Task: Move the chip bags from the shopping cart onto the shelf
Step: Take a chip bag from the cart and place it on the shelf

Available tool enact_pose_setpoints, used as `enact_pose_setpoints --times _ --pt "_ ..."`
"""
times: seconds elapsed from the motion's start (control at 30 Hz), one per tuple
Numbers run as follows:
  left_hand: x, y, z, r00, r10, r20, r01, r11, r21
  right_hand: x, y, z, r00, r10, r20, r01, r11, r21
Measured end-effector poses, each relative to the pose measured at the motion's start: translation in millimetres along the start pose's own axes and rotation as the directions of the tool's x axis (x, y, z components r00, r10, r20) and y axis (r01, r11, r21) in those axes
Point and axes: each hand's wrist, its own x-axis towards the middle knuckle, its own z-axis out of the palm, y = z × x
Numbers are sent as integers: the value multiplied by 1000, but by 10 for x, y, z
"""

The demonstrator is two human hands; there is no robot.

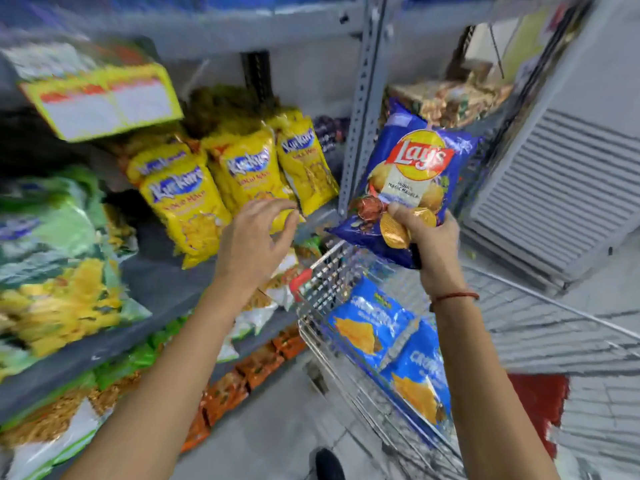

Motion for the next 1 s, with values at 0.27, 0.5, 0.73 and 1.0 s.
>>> enact_pose_setpoints --times 0.27,0.5,0.73,1.0 --pt "9 -60 -1778 866 232 -443 -85 942 326 -372 -1033 1247 924 -246 293 187 959 214" --pt "-435 -424 -3214 769 223 -599 204 802 562 -886 -1514 2410 777 -370 510 197 912 361" --pt "-945 -827 -4021 751 135 -647 426 649 630 -1500 -1607 3638 627 -426 652 163 891 424" --pt "-1027 -1055 -4351 816 -123 -564 531 544 650 -2055 -1471 4674 523 -408 748 204 912 355"
